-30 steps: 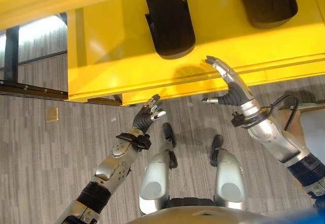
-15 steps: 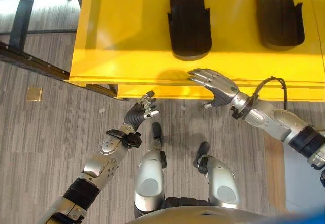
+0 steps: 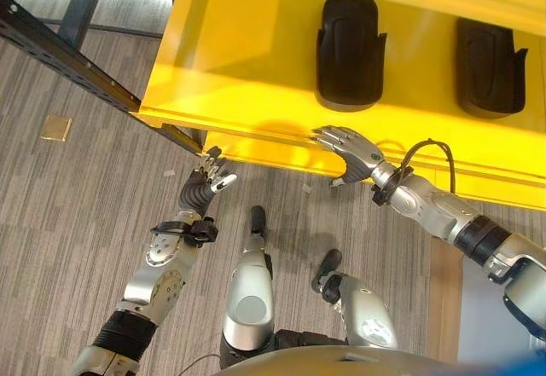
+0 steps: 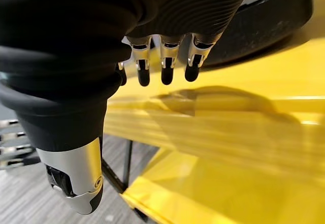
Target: Move parts from the plastic box to the shelf.
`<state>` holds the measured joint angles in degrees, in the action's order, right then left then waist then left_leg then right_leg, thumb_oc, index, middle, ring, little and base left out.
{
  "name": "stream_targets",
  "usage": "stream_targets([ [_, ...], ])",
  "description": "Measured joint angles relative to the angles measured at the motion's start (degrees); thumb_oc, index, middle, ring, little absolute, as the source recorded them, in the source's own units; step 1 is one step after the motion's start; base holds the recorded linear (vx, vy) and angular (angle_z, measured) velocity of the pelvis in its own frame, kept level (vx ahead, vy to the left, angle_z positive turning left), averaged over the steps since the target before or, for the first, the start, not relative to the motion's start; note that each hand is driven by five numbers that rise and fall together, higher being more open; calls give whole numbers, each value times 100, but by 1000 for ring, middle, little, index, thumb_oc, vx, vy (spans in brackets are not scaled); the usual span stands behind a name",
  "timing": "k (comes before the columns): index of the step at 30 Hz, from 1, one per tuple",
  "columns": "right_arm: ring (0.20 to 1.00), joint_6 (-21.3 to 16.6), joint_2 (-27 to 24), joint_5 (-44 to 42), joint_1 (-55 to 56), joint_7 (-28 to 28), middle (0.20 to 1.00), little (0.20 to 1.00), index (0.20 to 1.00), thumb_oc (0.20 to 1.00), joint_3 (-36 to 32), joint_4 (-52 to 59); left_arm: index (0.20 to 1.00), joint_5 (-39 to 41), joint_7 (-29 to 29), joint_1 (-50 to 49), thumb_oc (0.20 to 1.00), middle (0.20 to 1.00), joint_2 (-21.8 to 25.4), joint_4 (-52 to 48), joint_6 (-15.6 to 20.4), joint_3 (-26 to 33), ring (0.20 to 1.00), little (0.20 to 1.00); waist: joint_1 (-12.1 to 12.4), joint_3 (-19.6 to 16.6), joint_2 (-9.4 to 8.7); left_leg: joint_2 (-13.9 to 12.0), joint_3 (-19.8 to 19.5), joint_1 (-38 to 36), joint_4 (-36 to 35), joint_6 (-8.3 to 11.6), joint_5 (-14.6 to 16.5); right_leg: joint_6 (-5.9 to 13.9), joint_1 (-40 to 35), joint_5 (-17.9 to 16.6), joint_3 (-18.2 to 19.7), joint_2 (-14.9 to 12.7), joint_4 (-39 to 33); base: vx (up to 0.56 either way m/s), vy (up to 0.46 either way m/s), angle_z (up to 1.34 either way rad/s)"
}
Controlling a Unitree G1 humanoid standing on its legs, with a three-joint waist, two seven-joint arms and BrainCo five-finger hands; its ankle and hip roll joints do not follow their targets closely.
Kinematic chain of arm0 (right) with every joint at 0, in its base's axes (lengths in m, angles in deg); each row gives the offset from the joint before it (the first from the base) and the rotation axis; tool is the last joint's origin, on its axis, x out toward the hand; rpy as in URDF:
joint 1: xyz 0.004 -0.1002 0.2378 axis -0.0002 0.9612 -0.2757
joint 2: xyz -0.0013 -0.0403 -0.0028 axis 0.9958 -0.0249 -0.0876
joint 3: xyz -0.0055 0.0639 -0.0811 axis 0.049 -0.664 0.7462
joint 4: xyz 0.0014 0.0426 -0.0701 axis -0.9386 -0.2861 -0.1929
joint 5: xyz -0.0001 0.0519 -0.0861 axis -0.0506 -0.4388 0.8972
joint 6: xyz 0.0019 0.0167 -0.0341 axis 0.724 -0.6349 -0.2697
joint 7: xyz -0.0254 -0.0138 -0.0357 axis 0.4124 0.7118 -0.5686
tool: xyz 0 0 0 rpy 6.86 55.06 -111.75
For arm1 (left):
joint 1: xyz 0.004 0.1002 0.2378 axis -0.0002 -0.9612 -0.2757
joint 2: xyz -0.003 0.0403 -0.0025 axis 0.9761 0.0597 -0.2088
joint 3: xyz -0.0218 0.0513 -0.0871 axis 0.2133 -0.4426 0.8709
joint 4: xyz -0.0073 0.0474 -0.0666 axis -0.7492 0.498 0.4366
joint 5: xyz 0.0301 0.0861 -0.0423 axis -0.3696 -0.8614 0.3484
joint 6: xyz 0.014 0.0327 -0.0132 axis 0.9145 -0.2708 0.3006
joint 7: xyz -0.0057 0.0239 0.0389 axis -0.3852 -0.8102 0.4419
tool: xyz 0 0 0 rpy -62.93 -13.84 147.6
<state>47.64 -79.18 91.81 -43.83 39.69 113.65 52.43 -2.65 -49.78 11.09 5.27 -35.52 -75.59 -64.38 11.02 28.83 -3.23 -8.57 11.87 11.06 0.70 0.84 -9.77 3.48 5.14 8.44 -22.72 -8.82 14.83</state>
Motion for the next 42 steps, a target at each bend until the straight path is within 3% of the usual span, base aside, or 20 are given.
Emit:
stream_targets([
  [20,1000,501,280,-4,-450,-69,1000,1000,1000,1000,-21,-673,1000,3,-496,-59,1000,1000,-14,0,-137,86,1000,1000,123,-88,78,54,-6,-14,-7,26,21,36,-67,-75,-17,-46,-92,0,0,0],
  [29,1000,605,303,-65,-681,-422,1000,1000,1000,1000,-16,-1144,1000,1,-660,-60,1000,1000,-159,0,-299,67,1000,1000,215,-239,216,63,-6,-86,-24,27,22,40,-136,-74,-24,-51,-103,0,0,0],
  [42,1000,708,303,-103,-962,-828,1000,1000,1000,1000,14,-1434,1000,-16,-729,-163,1000,1000,-178,-29,-564,86,1000,1000,260,-320,219,68,-11,-118,-45,33,14,41,-160,-74,-36,-54,-100,0,0,0],
])
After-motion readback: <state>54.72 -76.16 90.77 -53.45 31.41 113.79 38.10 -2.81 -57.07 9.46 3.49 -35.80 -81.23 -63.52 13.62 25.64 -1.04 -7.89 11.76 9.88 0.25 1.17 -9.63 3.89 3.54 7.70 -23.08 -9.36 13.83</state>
